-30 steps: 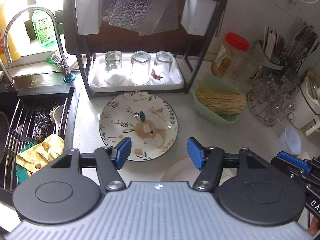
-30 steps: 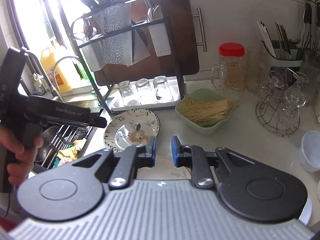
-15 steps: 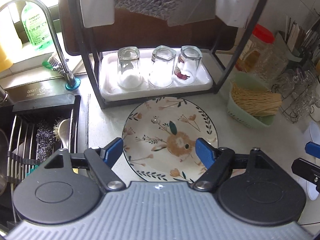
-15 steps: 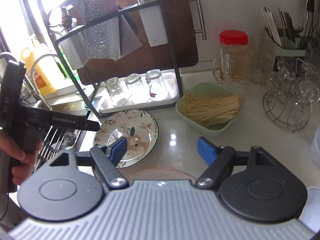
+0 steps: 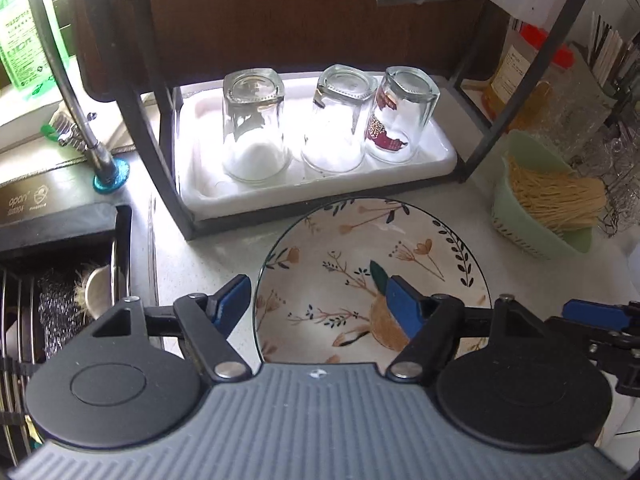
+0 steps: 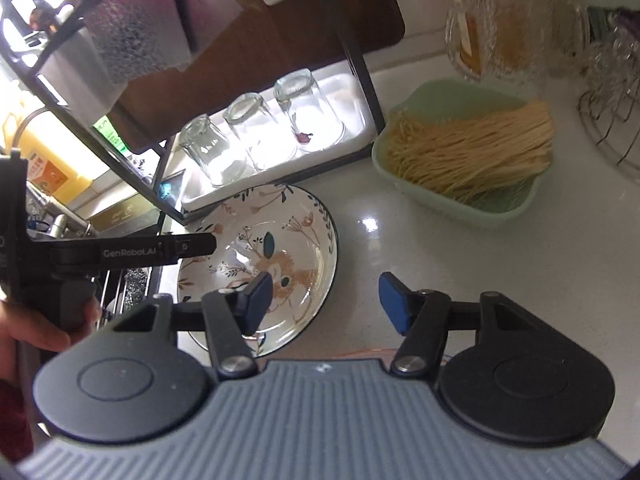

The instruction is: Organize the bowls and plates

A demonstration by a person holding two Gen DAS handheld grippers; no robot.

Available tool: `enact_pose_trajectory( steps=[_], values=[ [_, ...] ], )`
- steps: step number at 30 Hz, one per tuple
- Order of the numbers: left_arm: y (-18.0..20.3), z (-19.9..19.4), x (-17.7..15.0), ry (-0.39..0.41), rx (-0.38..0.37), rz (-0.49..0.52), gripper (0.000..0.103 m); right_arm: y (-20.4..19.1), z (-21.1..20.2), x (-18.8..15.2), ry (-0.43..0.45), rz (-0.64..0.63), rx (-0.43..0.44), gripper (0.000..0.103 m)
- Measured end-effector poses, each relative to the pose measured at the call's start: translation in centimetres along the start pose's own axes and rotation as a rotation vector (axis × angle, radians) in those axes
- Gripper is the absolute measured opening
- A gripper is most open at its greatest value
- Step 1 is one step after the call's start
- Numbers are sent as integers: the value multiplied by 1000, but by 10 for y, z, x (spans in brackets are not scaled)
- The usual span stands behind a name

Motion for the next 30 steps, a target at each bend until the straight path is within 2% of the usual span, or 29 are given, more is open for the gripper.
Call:
enact_pose_trajectory(
  steps=[2,4,6,9,11,18,22,30],
  values=[
    [2,6,3,3,19,32,72,2,11,1,-12,19,3,48],
    [3,12,5,8,51,67,62,3,22,2,-22,38,-7,43],
    [1,18,8,-2,27,76,54,6,31,3,-31,58,-25,33],
    [0,27,11,-22,15,91,47,10,40,5,-39,92,-37,30],
    [-1,31,13,-30,15,104,44,13,46,5,-52,110,-32,22],
    [-10,46,14,-79,-41,86,37,12,56,9,-76,126,-48,18],
    [-15,51,14,-87,-88,65,37,14,61,9,-86,136,-59,11],
    [-13,54,15,-126,-124,111,38,21,66,-2,-61,227,-45,10]
  ],
)
Point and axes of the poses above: each gripper's, at about its wrist camera, not at the fingertips, and z roughly the way its jaws point, y to its right, x to its top, the point moved 2 cm from there along z, roughly the way its jaws point, and after that the axes turned 14 degrees about x, right-handed, at the moved point
